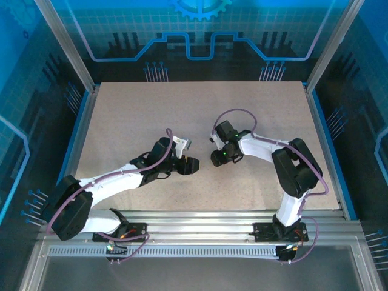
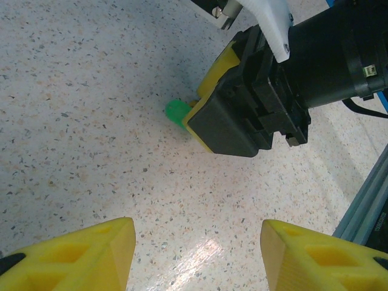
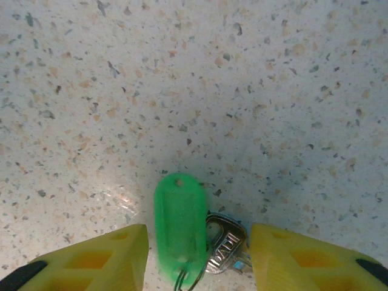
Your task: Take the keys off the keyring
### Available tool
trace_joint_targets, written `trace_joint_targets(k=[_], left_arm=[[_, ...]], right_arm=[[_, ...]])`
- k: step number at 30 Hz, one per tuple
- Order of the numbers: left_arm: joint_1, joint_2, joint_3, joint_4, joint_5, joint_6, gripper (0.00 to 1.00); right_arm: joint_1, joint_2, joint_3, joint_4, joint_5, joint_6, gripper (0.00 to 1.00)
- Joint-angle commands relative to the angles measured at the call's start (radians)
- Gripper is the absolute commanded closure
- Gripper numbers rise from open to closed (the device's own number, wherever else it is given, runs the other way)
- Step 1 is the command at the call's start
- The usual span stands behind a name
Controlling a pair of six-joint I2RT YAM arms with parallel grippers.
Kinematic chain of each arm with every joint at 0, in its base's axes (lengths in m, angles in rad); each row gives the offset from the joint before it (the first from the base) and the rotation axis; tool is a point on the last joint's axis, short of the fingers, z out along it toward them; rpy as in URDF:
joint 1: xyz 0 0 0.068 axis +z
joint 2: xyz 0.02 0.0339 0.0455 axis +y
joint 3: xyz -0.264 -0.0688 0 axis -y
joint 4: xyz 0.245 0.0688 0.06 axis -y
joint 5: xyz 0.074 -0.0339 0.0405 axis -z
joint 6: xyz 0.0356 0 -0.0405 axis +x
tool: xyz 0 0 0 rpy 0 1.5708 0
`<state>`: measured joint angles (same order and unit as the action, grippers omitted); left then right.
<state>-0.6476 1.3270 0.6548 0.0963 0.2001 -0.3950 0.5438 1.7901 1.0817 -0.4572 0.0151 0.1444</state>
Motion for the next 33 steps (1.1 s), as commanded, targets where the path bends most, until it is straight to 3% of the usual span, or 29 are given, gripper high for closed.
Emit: trace_joint_targets(k=[1, 8, 28, 33], left_arm=[[0.008, -0.008, 0.0, 0.019, 0.023, -0.019, 0.42], [0.008, -0.006, 0.005, 0.02, 0.03, -0.022, 0.42], [0.008, -0.015, -0.008, 0.025, 0.029, -0.029, 0.42], [0.008, -0.006, -0.006, 0.038, 0.033, -0.034, 0.42]], right_arm=[[0.015, -0.058, -0.007, -0.018, -0.039, 0.025, 0.48], [0.019, -0.125, -0.031, -0.01, -0.017, 0.041, 0.49], [-0.011, -0.135, -0.044, -0.105, 0.124, 0.028, 0.58], [-0.012, -0.136, -0.098, -0.061, 0.132, 0.068, 0.6]])
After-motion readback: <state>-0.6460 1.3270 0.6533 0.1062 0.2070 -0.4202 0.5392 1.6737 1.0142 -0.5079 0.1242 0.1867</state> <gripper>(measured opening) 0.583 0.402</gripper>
